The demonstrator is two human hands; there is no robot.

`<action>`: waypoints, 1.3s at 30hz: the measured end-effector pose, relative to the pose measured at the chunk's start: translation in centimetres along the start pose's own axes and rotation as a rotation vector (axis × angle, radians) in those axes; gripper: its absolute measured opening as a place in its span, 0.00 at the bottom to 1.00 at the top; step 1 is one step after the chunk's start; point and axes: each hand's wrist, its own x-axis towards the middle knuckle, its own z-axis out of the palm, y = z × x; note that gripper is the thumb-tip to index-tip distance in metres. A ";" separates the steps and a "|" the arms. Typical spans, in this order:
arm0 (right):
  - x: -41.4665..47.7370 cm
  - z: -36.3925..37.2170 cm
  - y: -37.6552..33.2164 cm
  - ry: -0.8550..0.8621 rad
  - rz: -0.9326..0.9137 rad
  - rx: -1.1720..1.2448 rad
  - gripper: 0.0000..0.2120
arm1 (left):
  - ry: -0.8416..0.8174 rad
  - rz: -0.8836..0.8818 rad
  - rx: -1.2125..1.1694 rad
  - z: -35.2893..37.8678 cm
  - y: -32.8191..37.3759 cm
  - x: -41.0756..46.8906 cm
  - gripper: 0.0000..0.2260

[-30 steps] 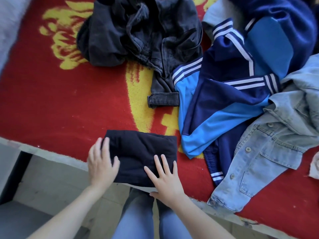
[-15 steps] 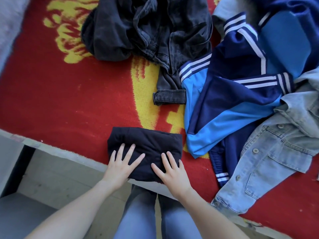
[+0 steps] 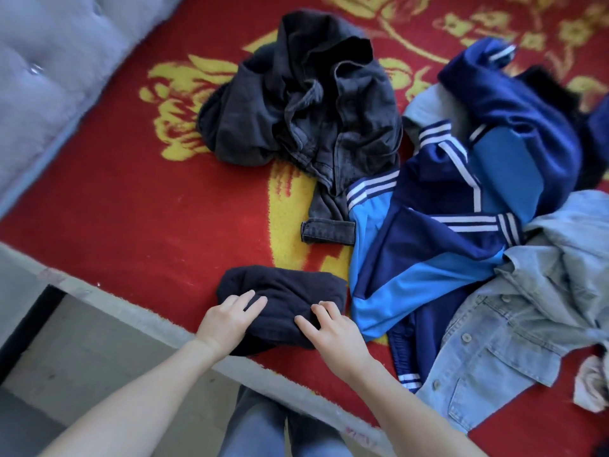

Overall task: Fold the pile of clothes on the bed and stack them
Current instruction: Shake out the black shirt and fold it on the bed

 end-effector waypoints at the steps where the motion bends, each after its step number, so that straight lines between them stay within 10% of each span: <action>1: 1.0 -1.2 0.2 -0.008 -0.032 -0.008 0.20 | 0.031 -0.022 0.007 -1.0 -0.1 0.3 0.22; 9: 12.3 -12.3 -1.9 -0.040 -0.370 -0.125 0.33 | 0.270 -0.232 0.167 -13.3 -3.8 0.2 0.23; 22: 29.7 -23.4 -18.4 0.323 -0.855 -0.326 0.21 | 0.407 -0.641 0.233 -30.6 -14.5 -9.6 0.43; 39: 42.3 -14.0 -29.8 0.035 -0.790 -0.316 0.30 | 0.188 -0.688 -0.041 -27.2 -31.9 -16.1 0.47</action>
